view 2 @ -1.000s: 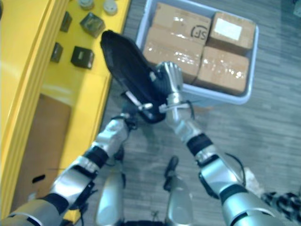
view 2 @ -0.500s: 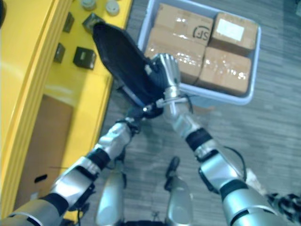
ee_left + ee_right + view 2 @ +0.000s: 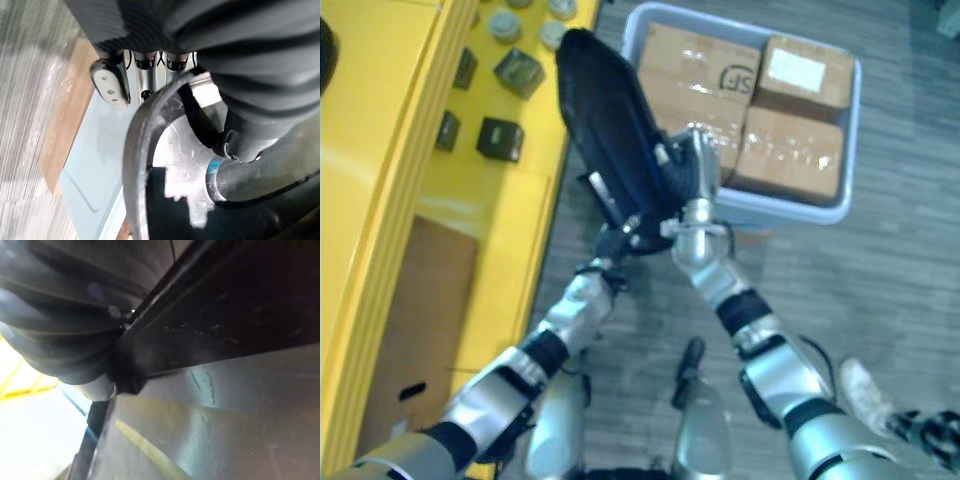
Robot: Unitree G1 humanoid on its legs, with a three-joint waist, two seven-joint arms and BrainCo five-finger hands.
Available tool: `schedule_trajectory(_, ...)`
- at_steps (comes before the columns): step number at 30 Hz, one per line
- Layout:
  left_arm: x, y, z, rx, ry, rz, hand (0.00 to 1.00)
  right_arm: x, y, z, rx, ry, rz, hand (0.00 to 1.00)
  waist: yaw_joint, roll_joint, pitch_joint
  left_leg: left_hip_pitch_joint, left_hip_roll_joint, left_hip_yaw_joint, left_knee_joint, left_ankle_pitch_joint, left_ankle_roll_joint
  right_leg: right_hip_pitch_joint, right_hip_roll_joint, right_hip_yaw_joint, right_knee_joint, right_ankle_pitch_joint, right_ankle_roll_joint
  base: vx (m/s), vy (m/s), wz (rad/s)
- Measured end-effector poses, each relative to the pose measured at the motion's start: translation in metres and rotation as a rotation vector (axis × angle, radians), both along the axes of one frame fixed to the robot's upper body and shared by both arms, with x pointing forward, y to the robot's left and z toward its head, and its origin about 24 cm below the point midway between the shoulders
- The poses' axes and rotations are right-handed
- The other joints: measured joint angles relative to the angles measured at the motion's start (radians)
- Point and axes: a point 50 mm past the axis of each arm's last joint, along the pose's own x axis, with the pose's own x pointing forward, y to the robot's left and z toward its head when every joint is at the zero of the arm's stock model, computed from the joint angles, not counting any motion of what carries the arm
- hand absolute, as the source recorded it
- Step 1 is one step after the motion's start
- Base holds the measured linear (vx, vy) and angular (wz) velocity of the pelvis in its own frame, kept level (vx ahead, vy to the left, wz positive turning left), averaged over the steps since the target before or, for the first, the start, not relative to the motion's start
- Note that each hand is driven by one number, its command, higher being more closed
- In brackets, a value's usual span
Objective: Walk over and take plastic housings, then place them on the shelf
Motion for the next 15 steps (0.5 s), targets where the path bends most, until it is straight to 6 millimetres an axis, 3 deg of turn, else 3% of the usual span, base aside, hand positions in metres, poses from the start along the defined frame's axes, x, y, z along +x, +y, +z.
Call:
schedule_trajectory(2, 0.000, 0.000, 0.003, -0.006, -0.027, 0.009, 1.00, -0.001, -0.002, 0.001, 0.010, -0.013, 0.001, 1.00, -0.002, 0.010, 0.000, 0.006, -0.002, 0.002, -0.007, 0.000, 0.000, 0.001, -0.002, 0.001, 0.000, -0.001, 0.001, 0.02, -0.004, -0.01)
schedule_trajectory(3, 0.000, 0.000, 0.003, -0.007, -0.030, 0.011, 0.00, -0.002, -0.002, 0.000, 0.014, -0.018, 0.001, 1.00, -0.002, 0.010, 0.000, 0.009, -0.002, 0.002, -0.009, 0.000, 0.000, 0.003, -0.002, 0.001, 0.000, -0.002, 0.002, 0.04, -0.015, 0.01)
schedule_trajectory(11, -0.008, -0.001, 0.005, -0.053, -0.044, 0.027, 0.00, -0.004, -0.005, -0.005, 0.057, -0.019, 0.015, 1.00, 0.003, 0.014, 0.000, 0.049, -0.004, 0.006, -0.028, 0.000, 0.000, 0.035, -0.005, 0.001, 0.000, -0.012, 0.006, 0.01, -0.003, 0.01)
schedule_trajectory(15, -0.009, -0.004, 0.022, -0.099, -0.109, 0.008, 0.00, -0.001, -0.022, -0.021, 0.085, 0.060, -0.041, 1.00, 0.008, 0.015, 0.001, 0.048, -0.005, 0.005, -0.029, 0.000, -0.001, 0.035, -0.005, 0.000, -0.003, -0.012, 0.006, 0.00, 0.000, 0.00)
